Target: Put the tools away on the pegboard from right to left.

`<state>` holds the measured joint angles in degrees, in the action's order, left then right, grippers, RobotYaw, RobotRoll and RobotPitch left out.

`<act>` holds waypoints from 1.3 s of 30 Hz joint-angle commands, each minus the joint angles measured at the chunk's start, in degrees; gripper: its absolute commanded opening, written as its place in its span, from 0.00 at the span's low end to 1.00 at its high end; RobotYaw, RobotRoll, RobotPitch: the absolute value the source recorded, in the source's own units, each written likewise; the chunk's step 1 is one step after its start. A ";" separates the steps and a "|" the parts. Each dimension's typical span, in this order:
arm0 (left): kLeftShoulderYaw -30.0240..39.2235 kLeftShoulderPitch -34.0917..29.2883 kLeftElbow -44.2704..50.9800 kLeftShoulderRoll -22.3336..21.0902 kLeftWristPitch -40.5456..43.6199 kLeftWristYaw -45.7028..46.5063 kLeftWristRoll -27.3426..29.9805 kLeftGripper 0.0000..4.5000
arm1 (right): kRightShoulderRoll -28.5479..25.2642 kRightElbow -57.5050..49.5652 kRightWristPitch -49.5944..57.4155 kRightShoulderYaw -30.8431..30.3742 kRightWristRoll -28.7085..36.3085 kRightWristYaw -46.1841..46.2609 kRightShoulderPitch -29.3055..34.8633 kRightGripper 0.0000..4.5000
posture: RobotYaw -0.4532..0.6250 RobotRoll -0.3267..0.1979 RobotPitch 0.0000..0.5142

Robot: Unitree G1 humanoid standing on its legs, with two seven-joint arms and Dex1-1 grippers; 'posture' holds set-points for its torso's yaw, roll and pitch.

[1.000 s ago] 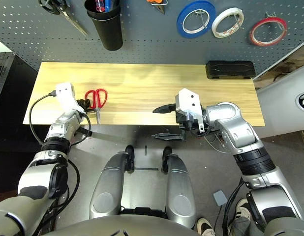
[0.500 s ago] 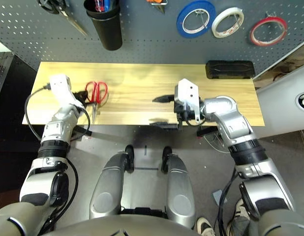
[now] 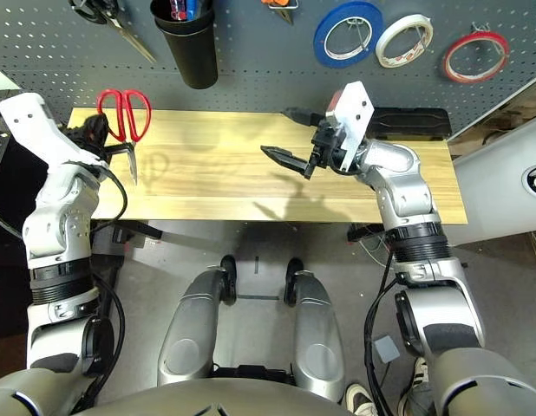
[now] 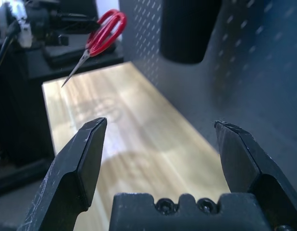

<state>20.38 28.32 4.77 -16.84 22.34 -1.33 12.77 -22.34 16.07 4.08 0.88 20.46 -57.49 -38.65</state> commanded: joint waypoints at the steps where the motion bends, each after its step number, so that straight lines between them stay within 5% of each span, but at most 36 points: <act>1: 1.46 1.81 -1.38 -0.81 -5.83 0.50 -0.24 0.01 | -0.53 0.16 1.68 0.88 1.61 -0.97 -0.60 1.00 | 0.40 0.62 0.45; 17: 3.36 10.64 -9.60 -1.65 -17.11 3.95 -0.03 0.01 | -0.85 0.02 4.60 1.78 5.50 -4.20 -3.40 1.00 | 0.40 0.62 0.41; 39: 1.34 20.80 -34.77 -1.53 -25.53 5.27 -0.63 0.01 | 1.48 -3.07 5.20 3.50 7.65 -0.41 -5.19 1.00 | 0.36 0.62 0.40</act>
<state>21.88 48.75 -29.18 -18.17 -2.25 3.67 12.36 -20.91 14.55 8.73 3.30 27.15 -58.26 -43.85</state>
